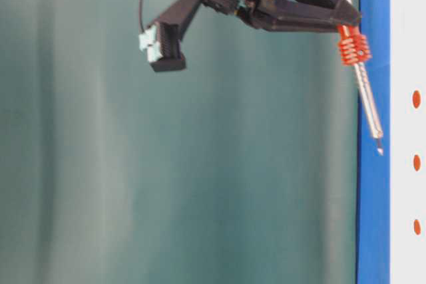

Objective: Touch the tip of the soldering iron to the mark.
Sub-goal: 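Lower the iron tip onto the middle red dot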

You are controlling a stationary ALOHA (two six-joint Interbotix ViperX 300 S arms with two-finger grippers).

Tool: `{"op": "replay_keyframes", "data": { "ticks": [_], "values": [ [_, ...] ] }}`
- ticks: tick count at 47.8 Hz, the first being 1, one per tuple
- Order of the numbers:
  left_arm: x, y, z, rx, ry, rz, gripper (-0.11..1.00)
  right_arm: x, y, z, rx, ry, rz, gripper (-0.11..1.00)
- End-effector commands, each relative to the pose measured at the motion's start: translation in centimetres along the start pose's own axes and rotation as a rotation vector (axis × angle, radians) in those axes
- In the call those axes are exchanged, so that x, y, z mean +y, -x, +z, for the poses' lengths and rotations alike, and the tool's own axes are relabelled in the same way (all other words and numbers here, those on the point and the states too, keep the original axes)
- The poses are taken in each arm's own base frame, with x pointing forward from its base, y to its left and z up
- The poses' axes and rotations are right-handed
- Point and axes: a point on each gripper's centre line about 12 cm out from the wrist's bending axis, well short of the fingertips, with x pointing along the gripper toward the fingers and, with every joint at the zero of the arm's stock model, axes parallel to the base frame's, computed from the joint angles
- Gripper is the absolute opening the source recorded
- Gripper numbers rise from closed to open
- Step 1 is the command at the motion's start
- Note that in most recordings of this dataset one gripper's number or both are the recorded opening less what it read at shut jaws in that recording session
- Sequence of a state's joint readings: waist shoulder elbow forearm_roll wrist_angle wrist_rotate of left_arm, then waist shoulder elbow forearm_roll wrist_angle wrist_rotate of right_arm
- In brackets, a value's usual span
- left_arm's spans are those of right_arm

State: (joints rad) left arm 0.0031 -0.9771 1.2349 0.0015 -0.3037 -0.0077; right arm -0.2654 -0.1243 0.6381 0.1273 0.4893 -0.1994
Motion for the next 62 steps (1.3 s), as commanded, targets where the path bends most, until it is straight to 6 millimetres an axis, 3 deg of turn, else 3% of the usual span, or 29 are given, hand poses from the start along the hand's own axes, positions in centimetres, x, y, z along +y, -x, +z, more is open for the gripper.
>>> {"op": "replay_keyframes", "data": {
  "ticks": [1,22,62],
  "values": [
    [0.0,-0.1,0.4,-0.014,0.002,-0.002,0.00,-0.2,0.1,1.1,-0.036,0.001,-0.007,0.06],
    [0.0,-0.1,0.4,-0.014,0.002,-0.002,0.00,-0.5,-2.3,0.5,-0.007,-0.005,-0.012,0.06],
    [0.0,-0.1,0.4,-0.014,-0.001,-0.002,0.00,-0.6,-2.3,0.6,0.014,-0.006,-0.008,0.06]
  ]
}}
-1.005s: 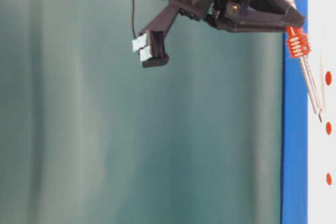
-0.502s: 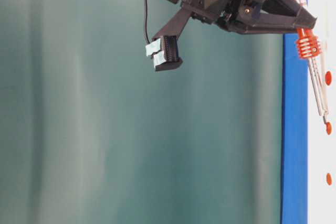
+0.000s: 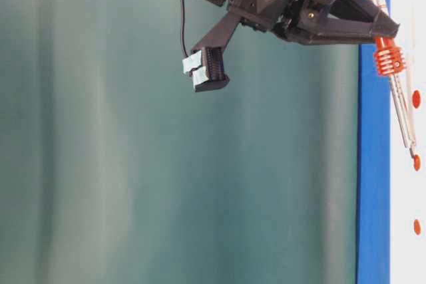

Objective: Touch the tip of the soldering iron to the mark.
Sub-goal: 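Lower the iron tip onto the middle red dot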

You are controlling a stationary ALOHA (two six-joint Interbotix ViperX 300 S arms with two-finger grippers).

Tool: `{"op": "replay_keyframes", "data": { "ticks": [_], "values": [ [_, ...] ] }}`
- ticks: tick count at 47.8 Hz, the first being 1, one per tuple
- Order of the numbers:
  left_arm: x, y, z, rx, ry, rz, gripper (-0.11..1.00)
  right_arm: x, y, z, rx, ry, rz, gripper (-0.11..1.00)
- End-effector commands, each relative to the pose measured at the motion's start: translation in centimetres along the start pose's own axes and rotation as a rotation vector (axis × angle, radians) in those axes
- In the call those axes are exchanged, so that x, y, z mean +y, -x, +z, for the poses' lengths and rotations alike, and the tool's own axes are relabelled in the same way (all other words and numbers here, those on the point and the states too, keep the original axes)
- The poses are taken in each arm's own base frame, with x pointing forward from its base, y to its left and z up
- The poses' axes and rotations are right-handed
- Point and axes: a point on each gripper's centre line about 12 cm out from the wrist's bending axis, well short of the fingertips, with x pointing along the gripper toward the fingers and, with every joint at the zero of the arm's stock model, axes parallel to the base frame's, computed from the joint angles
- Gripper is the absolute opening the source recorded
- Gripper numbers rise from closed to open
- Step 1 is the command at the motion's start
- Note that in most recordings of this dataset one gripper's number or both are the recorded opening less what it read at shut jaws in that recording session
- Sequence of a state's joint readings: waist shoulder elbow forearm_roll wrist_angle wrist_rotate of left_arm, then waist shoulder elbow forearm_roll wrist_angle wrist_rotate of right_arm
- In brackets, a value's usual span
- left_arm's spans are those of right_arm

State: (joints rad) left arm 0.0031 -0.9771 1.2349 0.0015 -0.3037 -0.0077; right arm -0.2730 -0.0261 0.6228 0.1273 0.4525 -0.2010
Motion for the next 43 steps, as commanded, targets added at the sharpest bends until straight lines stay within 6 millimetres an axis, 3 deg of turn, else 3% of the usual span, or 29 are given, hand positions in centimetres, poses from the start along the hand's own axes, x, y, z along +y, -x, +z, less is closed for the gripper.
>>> {"op": "replay_keyframes", "data": {
  "ticks": [1,43],
  "values": [
    [-0.04,-0.14,0.39,-0.014,-0.001,-0.002,0.00,-0.12,0.66,1.10,-0.032,0.004,-0.004,0.06],
    [-0.04,-0.14,0.39,-0.014,-0.001,-0.002,0.00,-0.11,0.57,1.27,-0.014,0.002,0.000,0.06]
  ]
}}
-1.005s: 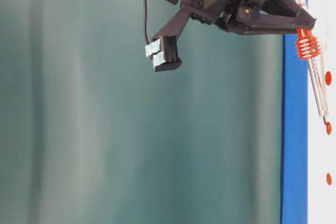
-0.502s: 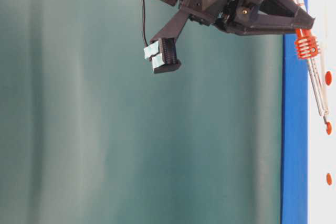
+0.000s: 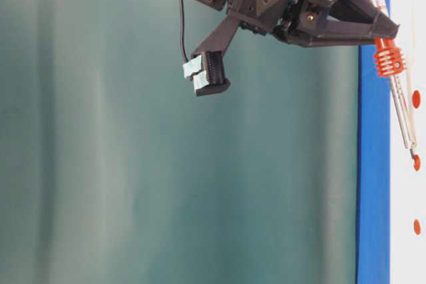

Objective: Touch the tip of the soldering iron to the mark.
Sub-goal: 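Lower the iron tip onto the middle red dot, then lift the iron up and back toward the right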

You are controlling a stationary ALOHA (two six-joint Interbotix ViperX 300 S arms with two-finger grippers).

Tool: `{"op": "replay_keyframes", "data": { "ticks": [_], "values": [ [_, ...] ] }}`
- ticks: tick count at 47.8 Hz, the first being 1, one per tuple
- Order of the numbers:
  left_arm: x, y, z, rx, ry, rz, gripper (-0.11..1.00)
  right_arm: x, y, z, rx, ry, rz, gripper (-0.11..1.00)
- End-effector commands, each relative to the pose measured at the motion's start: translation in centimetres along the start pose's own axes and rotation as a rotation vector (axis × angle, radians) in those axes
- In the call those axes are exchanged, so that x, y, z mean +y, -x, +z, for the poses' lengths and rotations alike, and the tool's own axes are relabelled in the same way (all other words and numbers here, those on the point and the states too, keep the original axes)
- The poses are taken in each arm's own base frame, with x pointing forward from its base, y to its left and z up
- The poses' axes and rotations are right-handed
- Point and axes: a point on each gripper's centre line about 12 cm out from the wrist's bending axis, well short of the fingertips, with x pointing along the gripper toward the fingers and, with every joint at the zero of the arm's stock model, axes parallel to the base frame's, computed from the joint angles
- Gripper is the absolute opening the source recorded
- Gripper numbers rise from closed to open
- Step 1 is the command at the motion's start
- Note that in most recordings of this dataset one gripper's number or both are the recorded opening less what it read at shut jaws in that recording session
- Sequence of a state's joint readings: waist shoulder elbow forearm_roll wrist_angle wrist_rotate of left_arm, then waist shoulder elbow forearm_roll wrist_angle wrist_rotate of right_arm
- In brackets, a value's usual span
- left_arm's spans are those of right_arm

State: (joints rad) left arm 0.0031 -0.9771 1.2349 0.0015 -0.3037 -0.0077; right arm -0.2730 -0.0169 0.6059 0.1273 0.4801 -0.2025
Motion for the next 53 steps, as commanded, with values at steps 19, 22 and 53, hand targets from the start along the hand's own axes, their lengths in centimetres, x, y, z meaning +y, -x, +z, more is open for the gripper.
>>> {"op": "replay_keyframes", "data": {
  "ticks": [19,22,53],
  "values": [
    [0.0,-0.1,0.4,-0.014,0.000,-0.002,0.00,0.0,2.8,2.0,-0.066,0.005,-0.002,0.06],
    [0.0,-0.1,0.4,-0.014,-0.001,-0.002,0.00,0.1,4.0,2.5,-0.082,0.007,-0.001,0.06],
    [0.0,-0.2,0.5,-0.015,0.002,-0.002,0.00,-0.5,10.7,5.1,-0.143,0.070,-0.078,0.06]
  ]
}}
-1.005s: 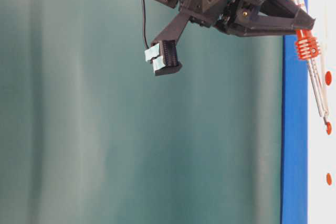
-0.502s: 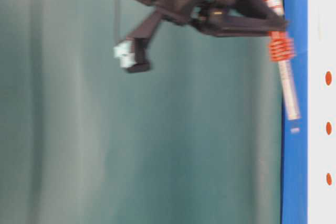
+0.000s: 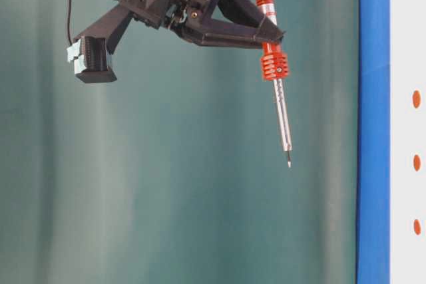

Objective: Touch the tip of the soldering iron to the mark.
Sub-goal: 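Lift the iron up and back toward the right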

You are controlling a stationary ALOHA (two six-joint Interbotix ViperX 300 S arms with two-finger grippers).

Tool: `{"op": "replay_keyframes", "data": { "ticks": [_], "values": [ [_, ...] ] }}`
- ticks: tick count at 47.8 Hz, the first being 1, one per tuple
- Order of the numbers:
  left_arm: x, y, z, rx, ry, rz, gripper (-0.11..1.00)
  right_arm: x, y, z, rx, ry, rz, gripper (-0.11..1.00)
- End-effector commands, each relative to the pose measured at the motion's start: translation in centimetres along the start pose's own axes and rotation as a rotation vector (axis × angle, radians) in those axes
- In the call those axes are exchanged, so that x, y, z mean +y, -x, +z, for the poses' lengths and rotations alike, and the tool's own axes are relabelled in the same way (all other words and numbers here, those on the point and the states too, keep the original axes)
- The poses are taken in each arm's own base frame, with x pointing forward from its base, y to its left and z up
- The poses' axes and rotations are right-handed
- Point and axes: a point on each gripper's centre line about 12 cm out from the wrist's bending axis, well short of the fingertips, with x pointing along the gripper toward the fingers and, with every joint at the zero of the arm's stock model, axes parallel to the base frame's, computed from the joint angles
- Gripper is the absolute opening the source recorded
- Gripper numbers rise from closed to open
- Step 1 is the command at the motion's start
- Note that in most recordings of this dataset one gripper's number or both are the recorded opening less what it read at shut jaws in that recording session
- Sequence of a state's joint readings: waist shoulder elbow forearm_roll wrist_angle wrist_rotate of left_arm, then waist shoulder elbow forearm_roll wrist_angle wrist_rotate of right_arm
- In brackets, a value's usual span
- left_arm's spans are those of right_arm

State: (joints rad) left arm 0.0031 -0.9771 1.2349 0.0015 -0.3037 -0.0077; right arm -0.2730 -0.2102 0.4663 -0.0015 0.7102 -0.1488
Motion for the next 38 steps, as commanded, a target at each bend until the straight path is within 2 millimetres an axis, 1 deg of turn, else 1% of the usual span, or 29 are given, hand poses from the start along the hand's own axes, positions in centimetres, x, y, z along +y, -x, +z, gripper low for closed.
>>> {"op": "replay_keyframes", "data": {
  "ticks": [1,8,15,21,29,38],
  "values": [
    [0.0,-0.1,0.4,-0.015,0.002,-0.002,0.00,-0.1,1.4,1.1,-0.052,0.005,-0.008,0.06],
    [0.0,-0.2,0.5,-0.017,0.002,-0.002,0.00,0.0,1.3,0.8,-0.043,0.001,-0.006,0.06],
    [0.0,-0.2,0.5,-0.017,0.002,-0.002,0.00,0.2,1.4,-0.1,-0.029,0.003,-0.004,0.06],
    [0.0,-0.2,0.5,-0.017,0.002,-0.002,0.00,0.3,2.2,-1.3,-0.029,0.002,-0.005,0.06],
    [0.0,-0.1,0.5,-0.018,0.000,-0.002,0.00,0.6,3.4,-3.5,-0.009,0.001,-0.001,0.06],
    [0.0,-0.1,0.5,-0.017,0.002,-0.002,0.00,0.8,4.8,-4.8,-0.032,-0.011,-0.005,0.06]
  ]
}}
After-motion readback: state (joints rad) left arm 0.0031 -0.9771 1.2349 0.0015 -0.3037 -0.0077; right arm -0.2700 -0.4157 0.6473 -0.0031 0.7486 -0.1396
